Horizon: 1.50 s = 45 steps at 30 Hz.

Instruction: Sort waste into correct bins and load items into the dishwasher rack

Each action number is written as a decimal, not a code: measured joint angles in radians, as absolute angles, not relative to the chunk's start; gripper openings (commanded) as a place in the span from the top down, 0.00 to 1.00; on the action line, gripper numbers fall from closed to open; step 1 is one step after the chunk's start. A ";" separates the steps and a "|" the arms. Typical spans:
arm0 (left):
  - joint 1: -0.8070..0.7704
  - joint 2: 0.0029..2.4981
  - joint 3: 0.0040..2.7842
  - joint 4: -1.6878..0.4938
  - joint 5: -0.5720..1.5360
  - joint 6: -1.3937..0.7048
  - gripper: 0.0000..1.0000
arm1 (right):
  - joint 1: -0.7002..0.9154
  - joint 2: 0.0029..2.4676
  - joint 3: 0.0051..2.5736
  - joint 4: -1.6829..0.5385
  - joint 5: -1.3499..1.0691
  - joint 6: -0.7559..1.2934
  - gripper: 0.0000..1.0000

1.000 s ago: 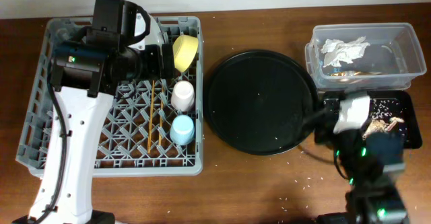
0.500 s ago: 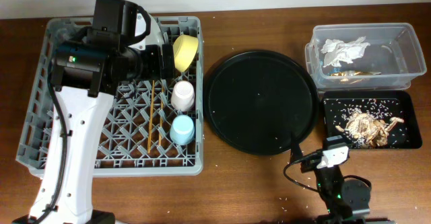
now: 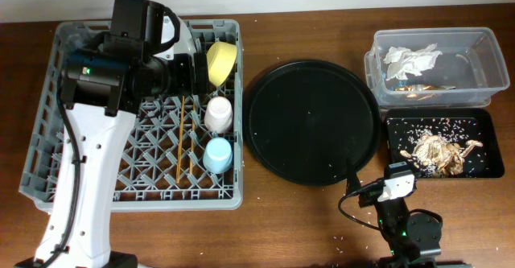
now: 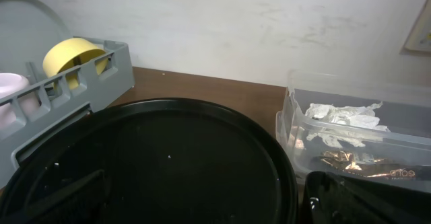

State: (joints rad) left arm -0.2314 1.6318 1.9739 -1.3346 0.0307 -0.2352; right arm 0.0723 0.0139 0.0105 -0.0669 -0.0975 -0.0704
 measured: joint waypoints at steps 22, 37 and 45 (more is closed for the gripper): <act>-0.075 0.864 0.721 -0.273 -0.010 -0.147 0.01 | 0.073 0.014 0.011 -0.067 -0.097 -0.066 0.02; 0.046 0.052 0.054 -0.056 -0.053 0.128 0.01 | 0.073 0.014 0.011 -0.067 -0.097 -0.064 0.01; 0.046 0.015 0.016 -0.081 -0.056 0.168 0.01 | 0.073 0.014 0.011 -0.067 -0.097 -0.063 0.02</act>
State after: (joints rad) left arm 0.0456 0.0154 0.0158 -0.0811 -0.0555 0.1677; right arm 0.0731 0.0139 0.0109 -0.0669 -0.0975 -0.0631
